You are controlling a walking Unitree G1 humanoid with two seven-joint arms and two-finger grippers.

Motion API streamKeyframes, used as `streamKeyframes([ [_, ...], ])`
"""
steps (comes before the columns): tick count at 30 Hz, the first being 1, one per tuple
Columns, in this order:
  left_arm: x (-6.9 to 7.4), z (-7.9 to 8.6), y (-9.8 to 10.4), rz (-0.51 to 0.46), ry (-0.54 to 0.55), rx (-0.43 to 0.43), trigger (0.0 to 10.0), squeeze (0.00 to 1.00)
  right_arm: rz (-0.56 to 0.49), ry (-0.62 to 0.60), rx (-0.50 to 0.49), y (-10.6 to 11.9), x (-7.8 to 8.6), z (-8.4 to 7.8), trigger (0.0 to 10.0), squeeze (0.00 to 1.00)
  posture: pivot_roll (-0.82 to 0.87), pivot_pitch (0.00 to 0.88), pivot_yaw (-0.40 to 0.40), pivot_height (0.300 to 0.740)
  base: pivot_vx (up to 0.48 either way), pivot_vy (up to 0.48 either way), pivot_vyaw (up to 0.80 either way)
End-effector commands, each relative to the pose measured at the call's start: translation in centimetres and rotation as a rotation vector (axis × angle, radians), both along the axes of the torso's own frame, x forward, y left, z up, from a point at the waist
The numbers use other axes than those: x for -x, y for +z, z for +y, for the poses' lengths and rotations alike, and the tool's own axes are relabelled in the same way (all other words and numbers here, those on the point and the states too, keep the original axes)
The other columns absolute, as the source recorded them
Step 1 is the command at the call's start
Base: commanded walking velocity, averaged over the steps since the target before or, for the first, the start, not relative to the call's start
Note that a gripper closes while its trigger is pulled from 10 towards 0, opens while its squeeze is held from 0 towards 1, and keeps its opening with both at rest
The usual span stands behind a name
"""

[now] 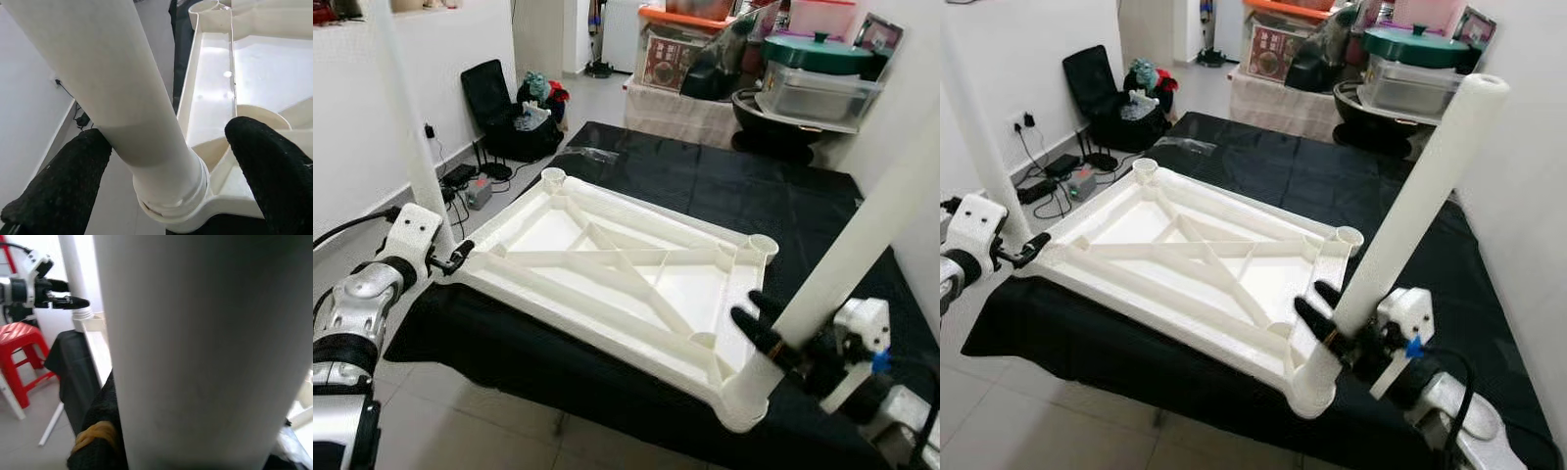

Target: Building children table

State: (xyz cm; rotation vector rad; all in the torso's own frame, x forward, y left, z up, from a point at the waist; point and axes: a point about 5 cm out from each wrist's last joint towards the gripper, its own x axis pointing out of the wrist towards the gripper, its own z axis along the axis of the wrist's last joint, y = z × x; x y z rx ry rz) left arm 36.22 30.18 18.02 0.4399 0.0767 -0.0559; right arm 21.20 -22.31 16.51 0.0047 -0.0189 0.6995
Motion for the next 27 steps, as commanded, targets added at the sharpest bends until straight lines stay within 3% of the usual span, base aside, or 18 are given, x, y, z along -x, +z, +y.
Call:
streamKeyframes([
  [1,-0.1,0.3,0.5,-0.006,-0.002,-0.018,10.0,0.00,0.266,0.085,0.055,-4.3,1.8,0.4,10.0,0.00,-0.01,0.000,-0.071,0.740,0.000,0.000,0.00],
  [5,-0.1,0.6,0.8,-0.009,0.008,-0.024,10.0,0.00,0.271,0.063,0.064,-4.4,1.8,-0.2,10.0,0.00,-0.02,0.000,-0.069,0.740,0.000,0.000,0.00],
  [8,-0.1,0.7,1.0,-0.014,0.009,-0.028,10.0,0.00,0.238,-0.068,0.098,-4.6,0.2,-1.1,10.0,0.00,-0.01,0.000,-0.071,0.740,0.000,0.000,0.00],
  [13,-0.1,0.6,0.9,-0.017,0.002,-0.025,10.0,0.00,0.219,-0.172,0.110,-4.9,-1.4,-1.4,10.0,0.00,-0.01,0.000,-0.077,0.740,0.000,0.000,0.00],
  [22,0.2,1.3,0.9,-0.018,0.016,-0.032,10.0,0.00,0.225,-0.157,0.097,-5.2,-1.6,-1.1,10.0,0.00,0.00,0.000,-0.086,0.740,0.000,0.000,0.00],
  [27,0.2,1.4,1.0,-0.024,0.025,-0.028,10.0,0.00,0.232,-0.203,0.106,-5.5,-1.7,-1.7,10.0,0.00,0.00,0.000,-0.087,0.740,0.000,0.000,0.00],
])
